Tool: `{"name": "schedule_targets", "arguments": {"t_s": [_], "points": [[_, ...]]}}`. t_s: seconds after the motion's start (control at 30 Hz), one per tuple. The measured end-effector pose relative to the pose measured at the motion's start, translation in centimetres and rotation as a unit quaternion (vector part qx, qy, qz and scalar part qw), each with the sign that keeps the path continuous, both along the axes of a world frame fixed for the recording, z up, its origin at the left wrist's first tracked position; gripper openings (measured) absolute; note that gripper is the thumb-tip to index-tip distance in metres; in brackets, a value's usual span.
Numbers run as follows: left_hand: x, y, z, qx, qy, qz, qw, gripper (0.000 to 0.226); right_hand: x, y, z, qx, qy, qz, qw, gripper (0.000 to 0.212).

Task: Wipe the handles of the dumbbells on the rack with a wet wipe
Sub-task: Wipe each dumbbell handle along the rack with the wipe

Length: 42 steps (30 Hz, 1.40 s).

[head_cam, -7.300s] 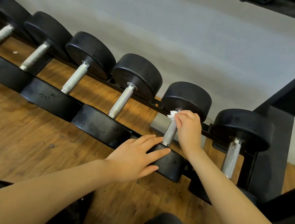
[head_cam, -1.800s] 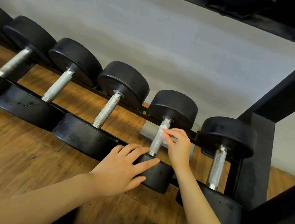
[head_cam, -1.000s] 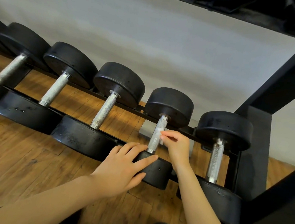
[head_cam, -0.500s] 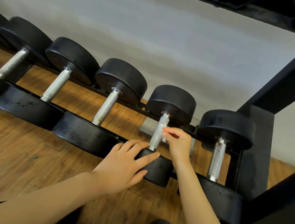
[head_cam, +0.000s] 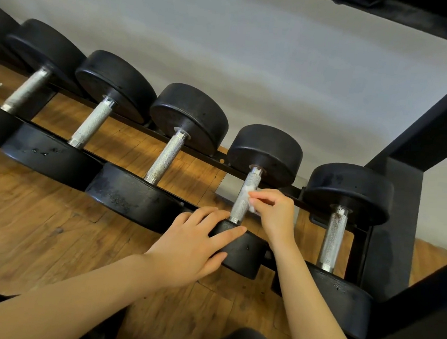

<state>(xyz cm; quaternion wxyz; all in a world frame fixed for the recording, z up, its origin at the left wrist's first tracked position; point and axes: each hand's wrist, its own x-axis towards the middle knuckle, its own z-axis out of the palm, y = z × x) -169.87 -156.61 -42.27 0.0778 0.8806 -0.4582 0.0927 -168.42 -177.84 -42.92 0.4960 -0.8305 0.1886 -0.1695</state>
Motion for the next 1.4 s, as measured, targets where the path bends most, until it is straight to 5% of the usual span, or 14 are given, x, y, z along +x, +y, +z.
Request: {"name": "schedule_targets", "arguments": {"t_s": [0.17,0.37,0.53,0.9,1.07,1.4], "points": [[-0.1,-0.1,0.0,0.003,-0.002,0.006,1.0,0.052,-1.3,0.1,0.0,-0.068,0.034,0.083,0.994,0.012],[0.0,0.0,0.0,0.006,0.0,0.005,1.0,0.051,0.9,-0.2,1.3,-0.129,-0.013,0.036,0.991,0.029],[0.0,0.0,0.0,0.005,0.006,0.001,1.0,0.051,0.3,0.0,1.0,-0.296,0.011,0.154,0.943,0.022],[0.3,0.1,-0.1,0.008,-0.001,-0.009,1.0,0.053,1.0,0.3,1.8,-0.369,0.073,0.269,0.887,0.024],[0.3,0.1,-0.1,0.007,0.002,-0.007,1.0,0.053,1.2,-0.3,1.9,-0.374,0.026,0.251,0.892,0.024],[0.3,0.2,-0.1,0.004,-0.013,-0.015,1.0,0.054,0.7,-1.1,1.6,-0.458,-0.063,0.341,0.819,0.025]]}}
